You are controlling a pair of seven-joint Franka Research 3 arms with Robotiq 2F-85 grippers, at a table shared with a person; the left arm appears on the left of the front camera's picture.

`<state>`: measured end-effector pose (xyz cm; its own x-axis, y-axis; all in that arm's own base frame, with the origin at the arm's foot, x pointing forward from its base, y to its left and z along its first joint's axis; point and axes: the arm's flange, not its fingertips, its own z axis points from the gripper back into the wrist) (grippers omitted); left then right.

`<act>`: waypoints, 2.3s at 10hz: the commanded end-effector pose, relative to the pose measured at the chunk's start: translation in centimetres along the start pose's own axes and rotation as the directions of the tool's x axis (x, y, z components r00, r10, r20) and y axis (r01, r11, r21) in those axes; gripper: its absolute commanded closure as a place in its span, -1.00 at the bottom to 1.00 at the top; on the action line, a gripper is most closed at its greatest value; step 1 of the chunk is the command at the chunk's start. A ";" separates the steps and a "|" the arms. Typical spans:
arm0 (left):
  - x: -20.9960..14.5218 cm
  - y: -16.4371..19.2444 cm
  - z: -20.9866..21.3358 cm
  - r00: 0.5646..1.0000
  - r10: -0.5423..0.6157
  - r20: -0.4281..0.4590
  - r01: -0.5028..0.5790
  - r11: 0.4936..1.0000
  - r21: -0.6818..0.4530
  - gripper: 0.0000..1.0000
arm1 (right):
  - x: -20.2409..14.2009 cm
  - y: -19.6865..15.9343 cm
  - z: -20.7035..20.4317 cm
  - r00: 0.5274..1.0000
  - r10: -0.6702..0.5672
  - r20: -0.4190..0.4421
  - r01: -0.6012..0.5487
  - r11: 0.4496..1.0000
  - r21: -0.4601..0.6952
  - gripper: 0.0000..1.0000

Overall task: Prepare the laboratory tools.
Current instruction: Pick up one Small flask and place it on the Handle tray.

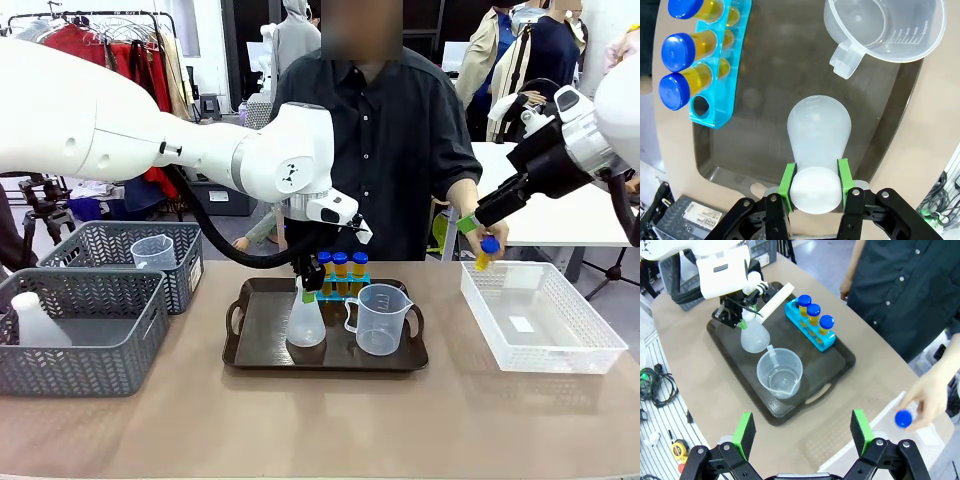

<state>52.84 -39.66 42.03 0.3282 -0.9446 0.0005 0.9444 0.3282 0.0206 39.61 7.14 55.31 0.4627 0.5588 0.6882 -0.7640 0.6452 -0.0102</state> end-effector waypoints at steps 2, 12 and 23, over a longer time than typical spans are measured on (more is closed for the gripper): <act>-1.2 -0.3 0.0 0.999 -0.028 0.025 0.029 1.000 -0.012 0.35 | 0.0 -0.1 0.0 1.000 -0.006 0.020 0.005 1.000 0.022 -1.00; -1.6 -0.8 1.3 1.000 -0.024 0.020 0.024 1.000 -0.001 -1.00 | 0.0 -0.1 0.0 1.000 -0.006 0.020 0.005 1.000 0.022 -1.00; -0.5 -0.4 1.5 1.000 -0.007 0.012 0.007 1.000 0.008 -1.00 | 0.0 -0.1 0.0 1.000 -0.006 0.020 0.005 1.000 0.022 -1.00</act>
<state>52.37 -39.54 43.33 0.3232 -0.9462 0.0154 0.9460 0.3234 0.0220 39.61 7.14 55.30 0.4627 0.5588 0.6882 -0.7640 0.6452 -0.0101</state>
